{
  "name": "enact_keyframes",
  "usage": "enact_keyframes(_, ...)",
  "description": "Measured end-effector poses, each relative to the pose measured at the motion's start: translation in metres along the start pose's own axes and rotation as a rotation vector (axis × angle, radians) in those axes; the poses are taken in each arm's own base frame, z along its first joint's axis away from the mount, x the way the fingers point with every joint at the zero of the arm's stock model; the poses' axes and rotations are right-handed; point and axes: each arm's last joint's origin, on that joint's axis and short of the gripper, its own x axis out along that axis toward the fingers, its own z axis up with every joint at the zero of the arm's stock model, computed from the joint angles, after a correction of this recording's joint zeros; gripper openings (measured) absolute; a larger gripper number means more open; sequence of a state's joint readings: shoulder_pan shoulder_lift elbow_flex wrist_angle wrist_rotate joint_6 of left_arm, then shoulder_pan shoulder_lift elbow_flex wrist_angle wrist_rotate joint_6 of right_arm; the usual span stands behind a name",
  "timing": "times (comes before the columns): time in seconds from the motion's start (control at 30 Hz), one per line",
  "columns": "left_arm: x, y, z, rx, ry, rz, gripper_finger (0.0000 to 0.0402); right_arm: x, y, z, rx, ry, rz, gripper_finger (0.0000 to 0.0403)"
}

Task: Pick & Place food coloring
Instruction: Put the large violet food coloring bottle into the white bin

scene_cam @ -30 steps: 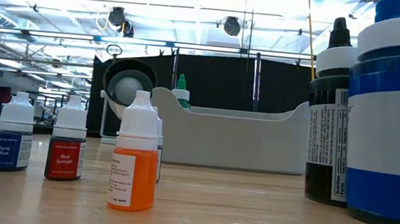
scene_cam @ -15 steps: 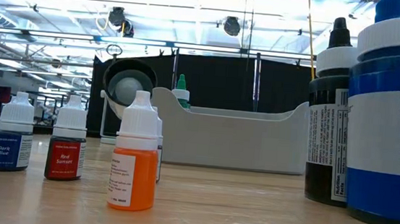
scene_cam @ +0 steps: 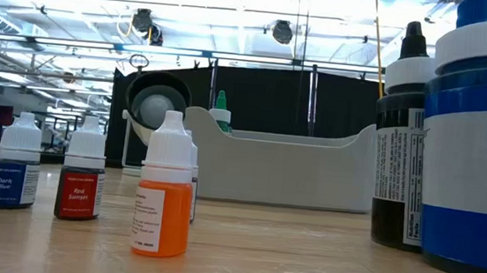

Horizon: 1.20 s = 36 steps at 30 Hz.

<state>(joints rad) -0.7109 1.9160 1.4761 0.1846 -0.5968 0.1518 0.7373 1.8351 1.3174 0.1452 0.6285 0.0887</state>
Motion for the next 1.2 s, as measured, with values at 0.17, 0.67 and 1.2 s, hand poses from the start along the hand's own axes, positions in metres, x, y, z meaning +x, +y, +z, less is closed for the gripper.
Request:
enact_keyframes(0.17, 0.0, 0.0, 0.0, 0.006, 0.002, -0.005, 0.0122, 0.0, 0.0, 0.0, -0.029, -0.002, -0.003, 0.0153)
enact_keyframes(0.67, 0.0, -0.001, 0.0, -0.001, -0.005, -0.023, 0.0122, -0.007, 0.006, 0.017, -0.014, -0.156, -0.059, 0.025)
enact_keyframes(1.2, 0.0, -0.001, 0.0, -0.006, -0.002, -0.014, 0.0122, 0.001, -0.002, 0.015, 0.005, -0.132, 0.01, 0.0136)
